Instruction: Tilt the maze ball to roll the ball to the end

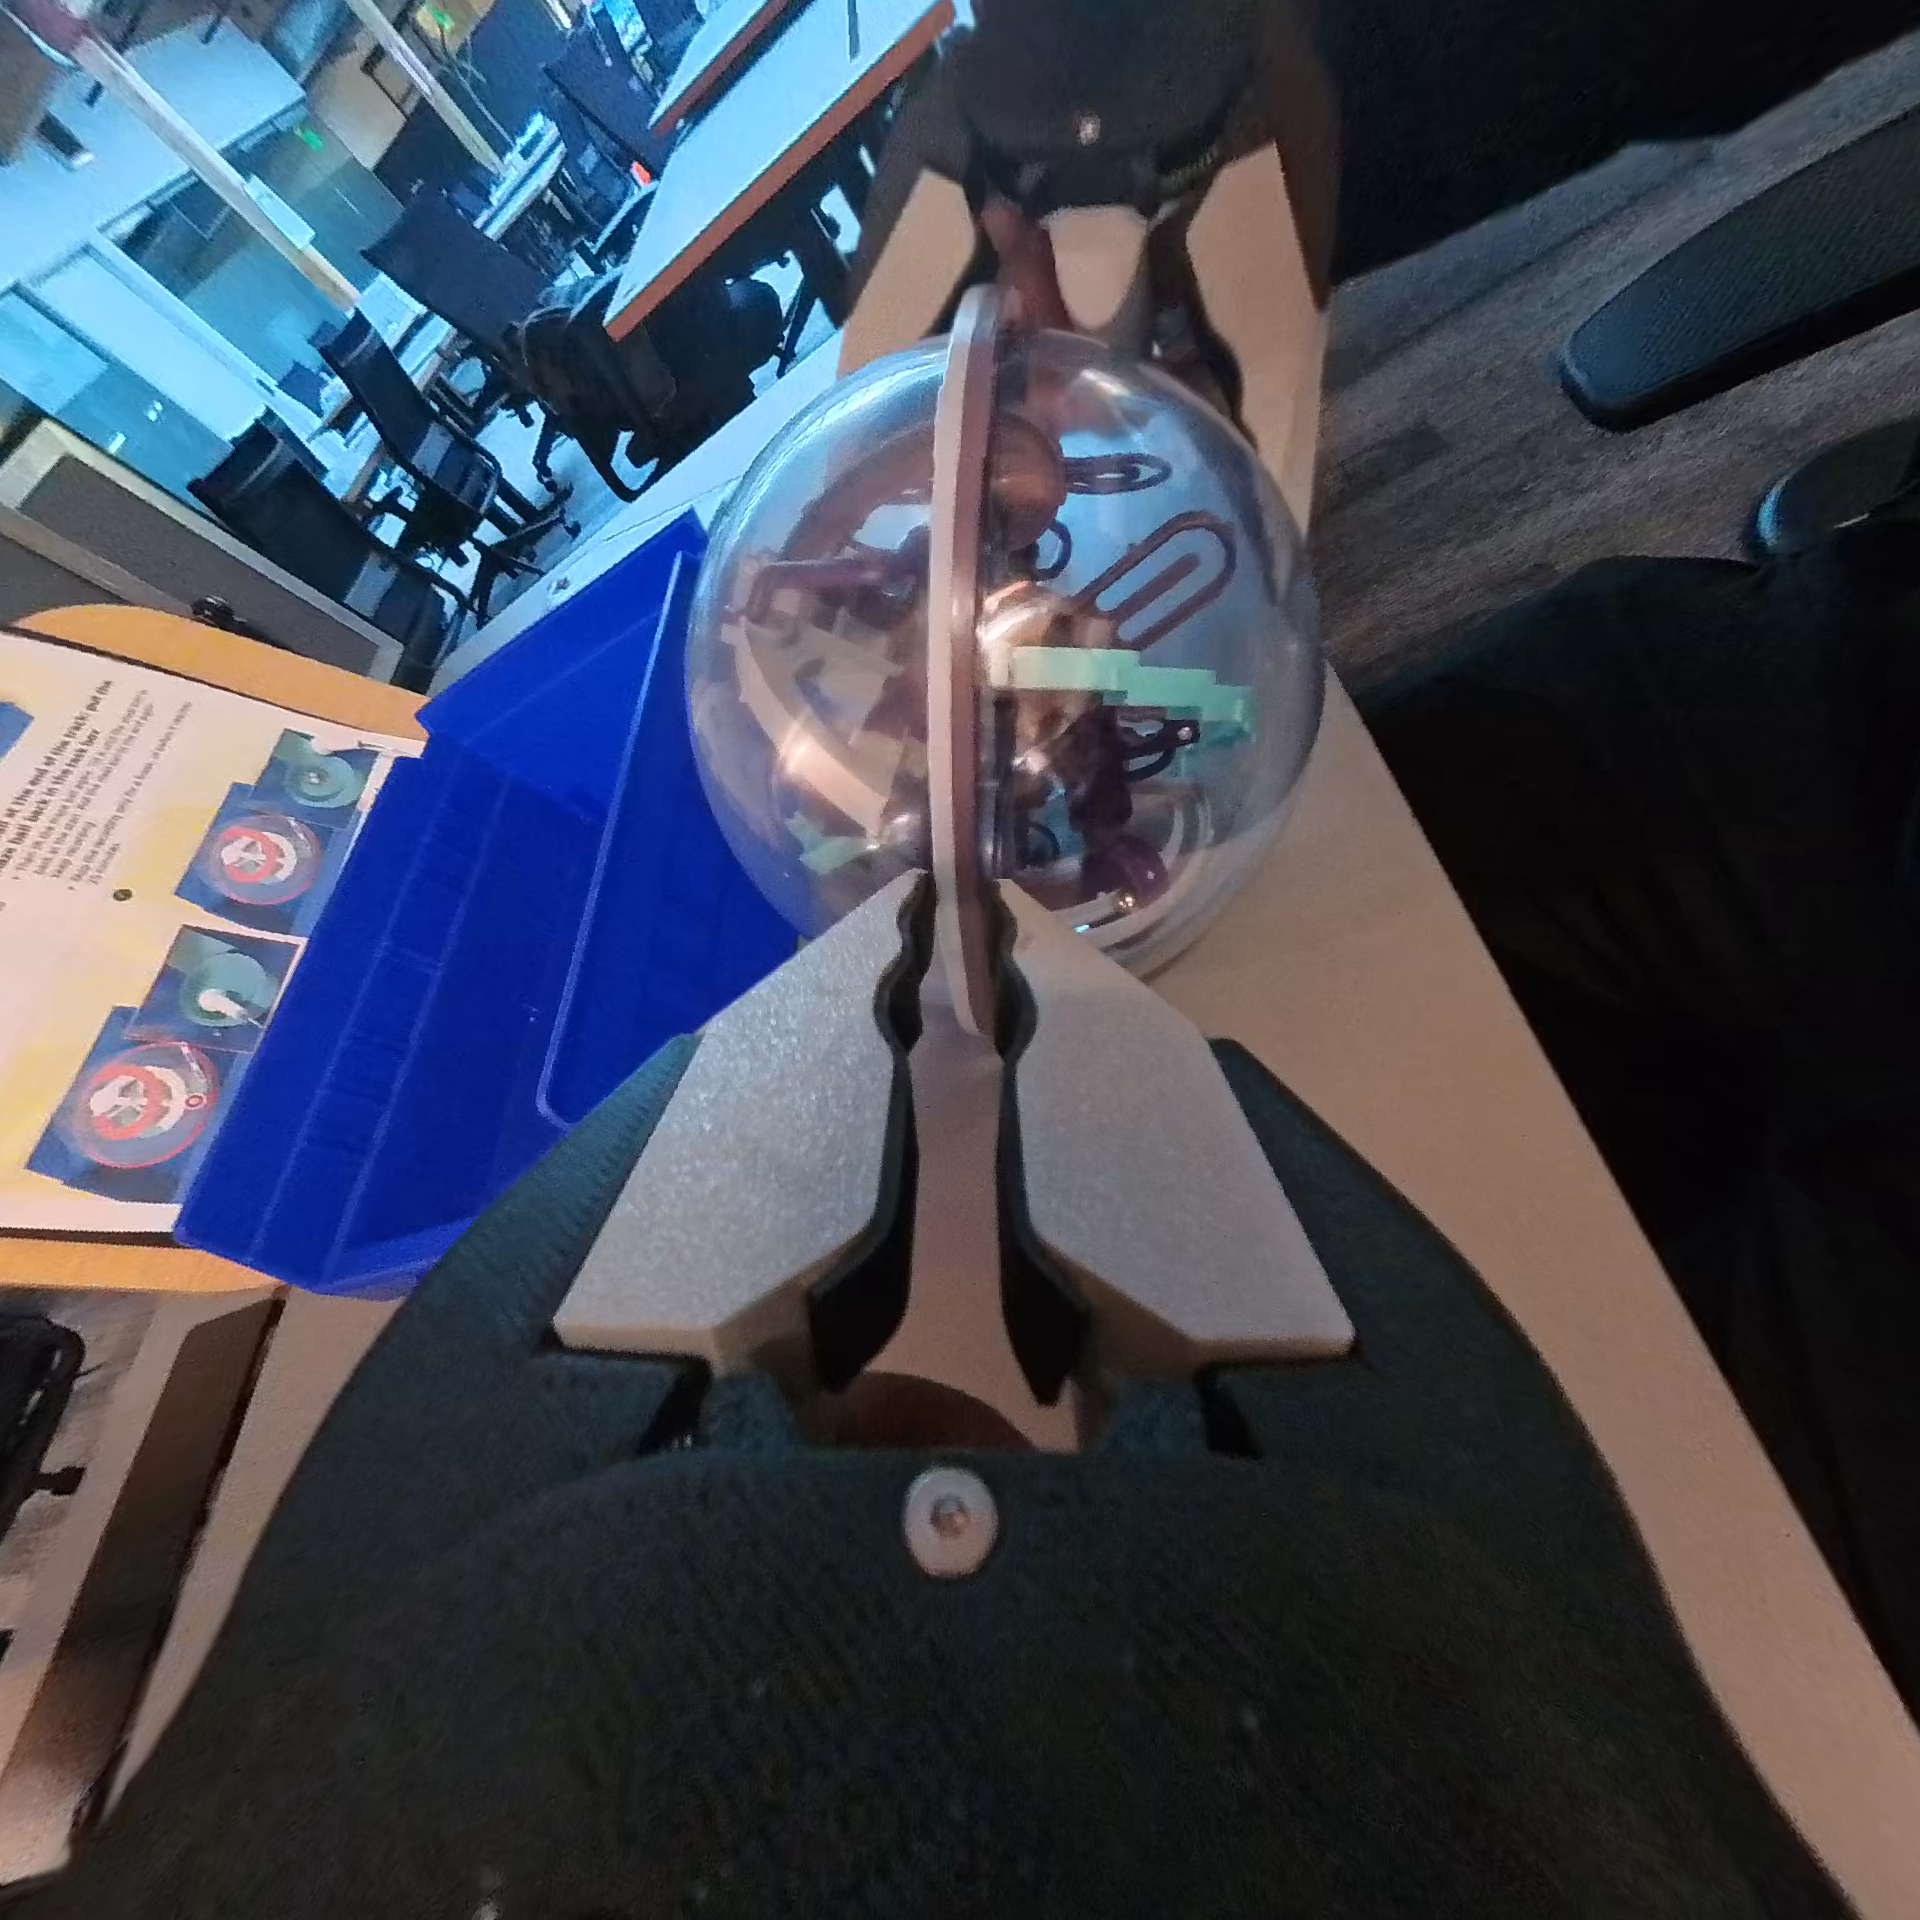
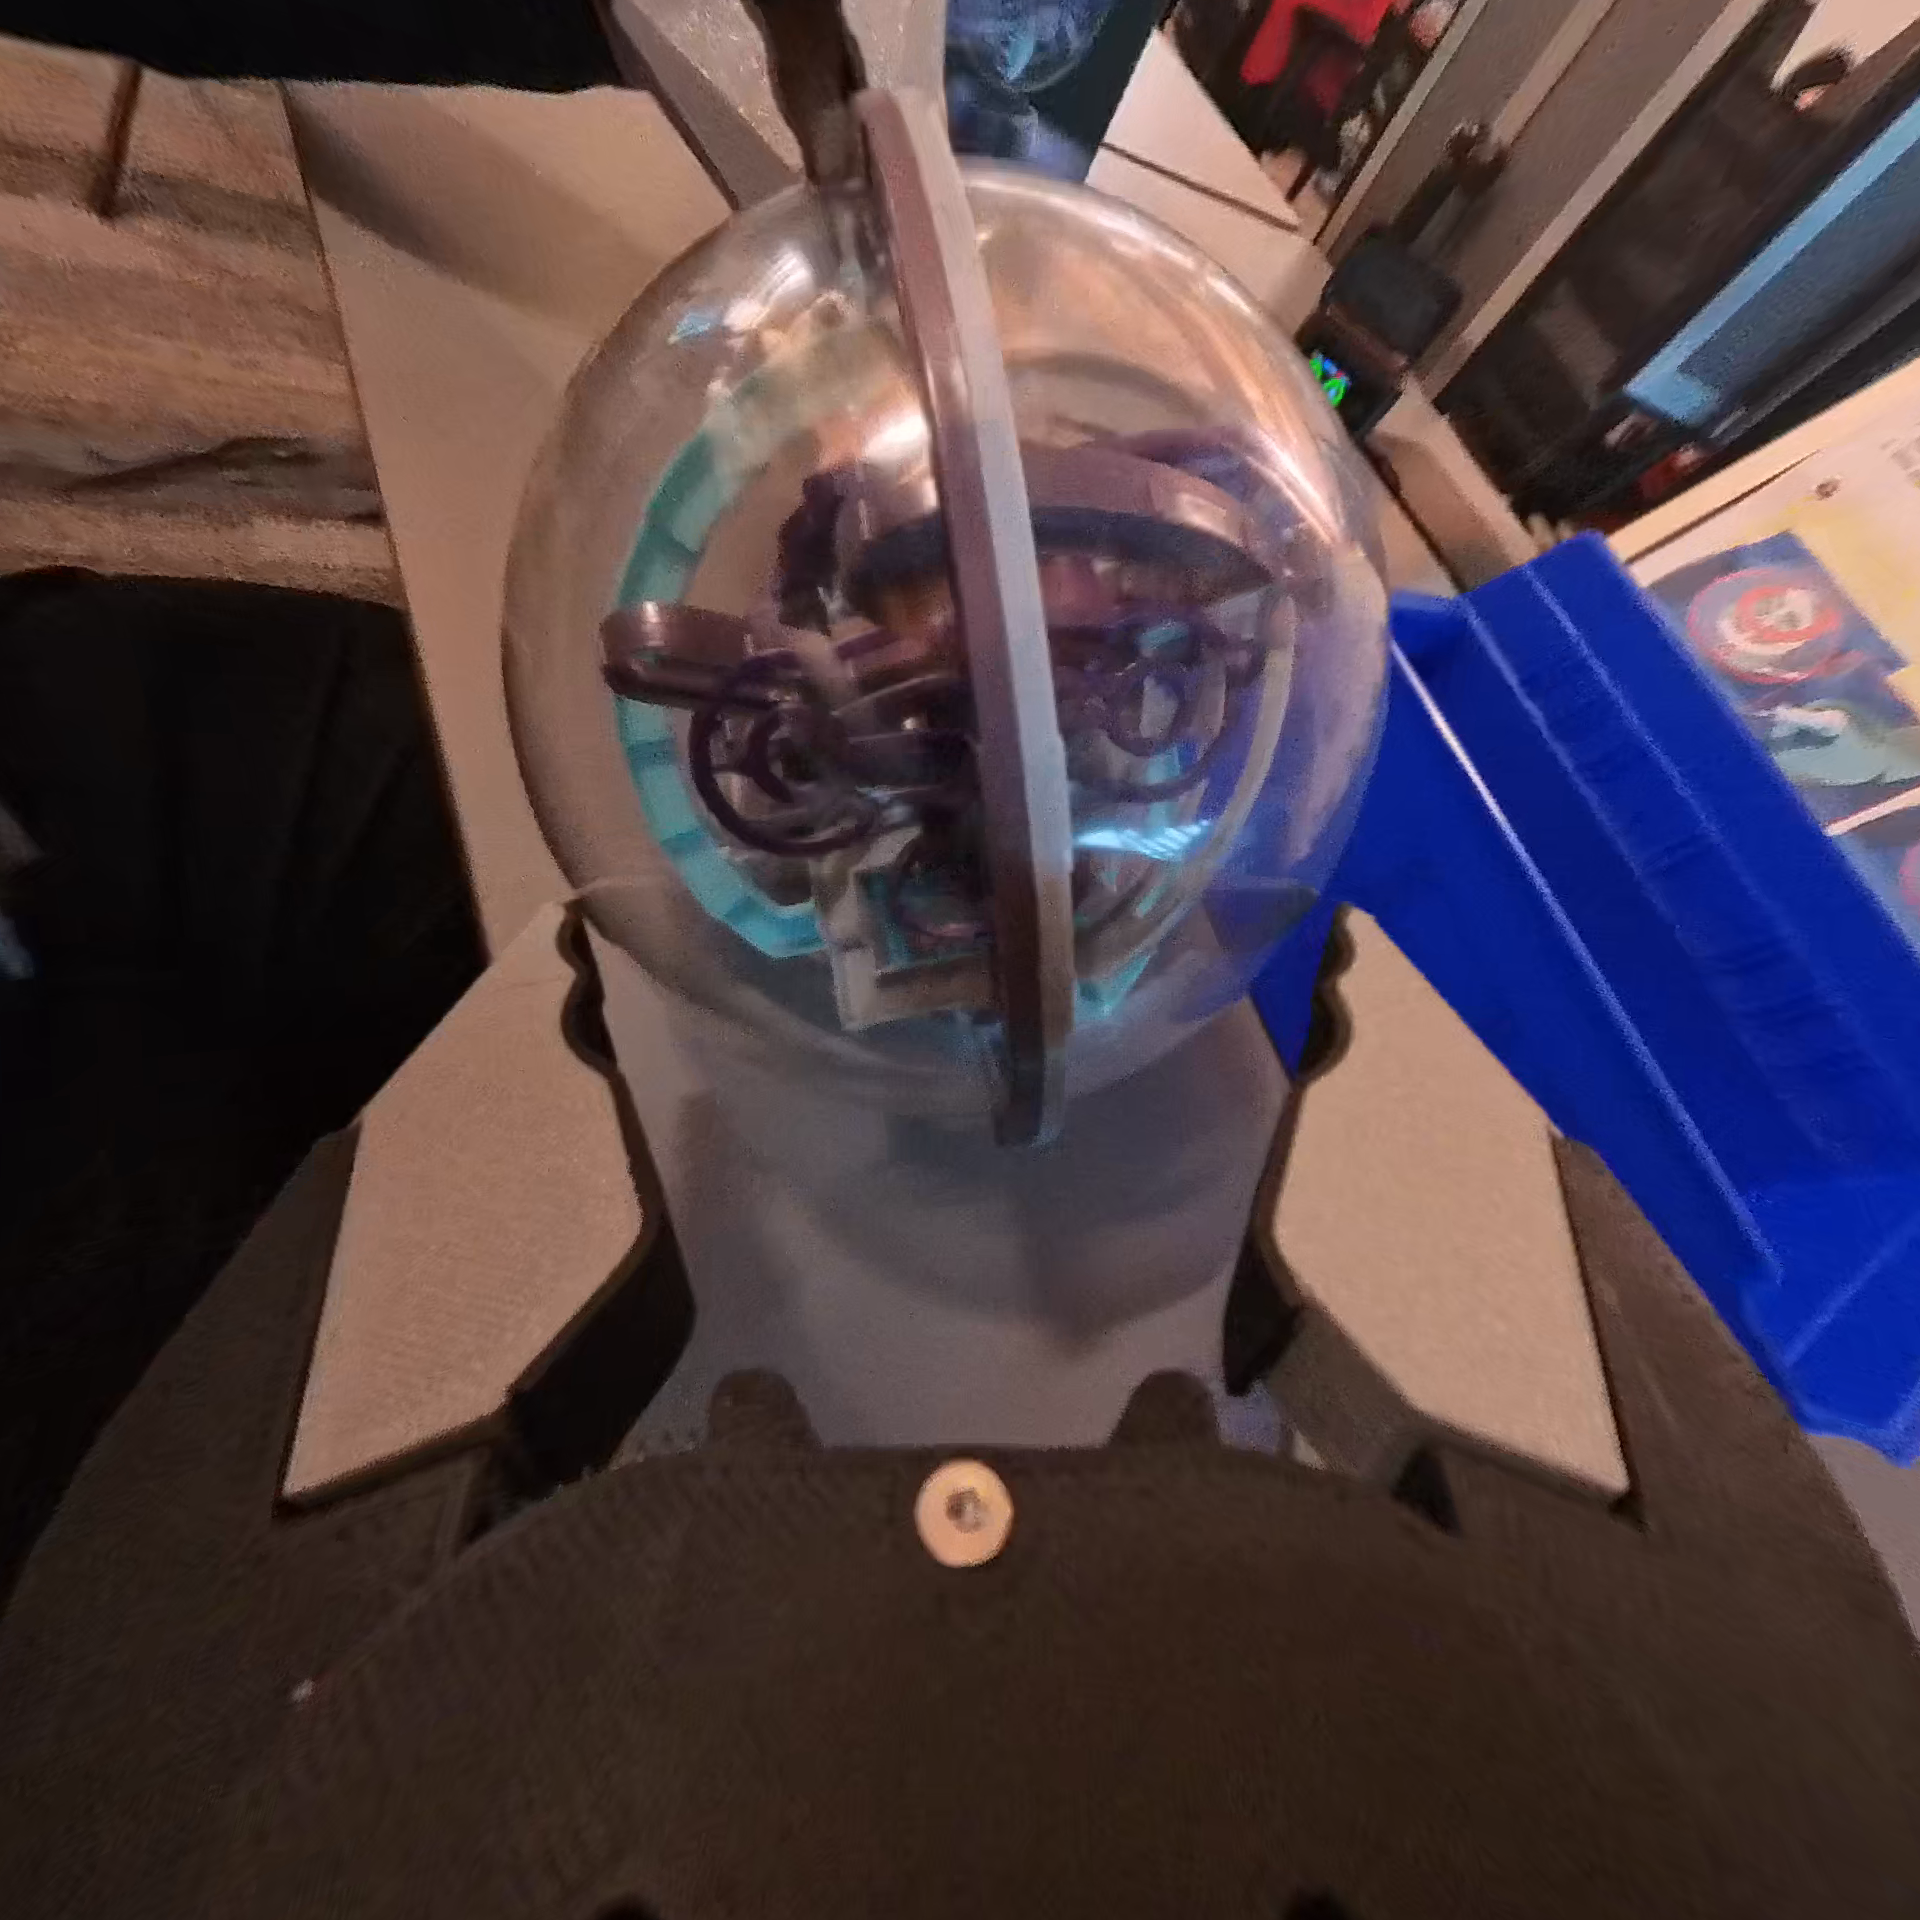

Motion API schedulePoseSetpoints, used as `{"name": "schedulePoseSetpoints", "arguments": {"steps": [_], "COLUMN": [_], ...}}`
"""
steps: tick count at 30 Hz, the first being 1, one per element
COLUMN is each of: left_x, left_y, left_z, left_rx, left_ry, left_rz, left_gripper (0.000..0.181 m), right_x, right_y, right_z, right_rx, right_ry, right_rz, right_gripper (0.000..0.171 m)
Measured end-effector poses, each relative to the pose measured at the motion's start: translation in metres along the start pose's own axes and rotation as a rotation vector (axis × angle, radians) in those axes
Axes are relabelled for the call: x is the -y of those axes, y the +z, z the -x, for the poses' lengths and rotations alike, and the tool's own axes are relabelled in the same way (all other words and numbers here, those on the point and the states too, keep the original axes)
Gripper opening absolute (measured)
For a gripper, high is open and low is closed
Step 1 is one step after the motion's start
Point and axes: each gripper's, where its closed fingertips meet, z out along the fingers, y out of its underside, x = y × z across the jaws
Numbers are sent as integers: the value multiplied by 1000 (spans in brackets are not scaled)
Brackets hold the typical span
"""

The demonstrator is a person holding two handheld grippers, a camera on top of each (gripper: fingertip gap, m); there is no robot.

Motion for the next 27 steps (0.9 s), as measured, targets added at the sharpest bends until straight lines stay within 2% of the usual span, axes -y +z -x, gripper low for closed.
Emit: {"name": "schedulePoseSetpoints", "arguments": {"steps": [6,9,10,11,14,17,21,27], "left_x": [-4,-7,-15,-26,-38,-46,-55,-62], "left_y": [1,2,6,10,23,35,45,57], "left_z": [1,6,9,9,5,2,2,-1], "left_rx": [-36,2,28,30,30,10,24,48], "left_ry": [-54,-35,-27,4,84,95,82,88], "left_rz": [-29,-55,-13,43,84,113,127,161], "left_gripper": [7,62,80,89,85,86,77,67], "right_x": [0,-1,-1,-2,-2,2,15,23], "right_y": [21,25,25,26,27,25,18,12], "right_z": [-6,-8,-8,-7,-6,-6,-6,-6], "right_rx": [-40,-48,-46,-43,-32,-12,51,79], "right_ry": [-59,-45,-40,-35,-29,-13,83,81], "right_rz": [-58,-77,-80,-79,-73,-74,-102,-82], "right_gripper": [147,147,147,147,146,145,145,145]}}
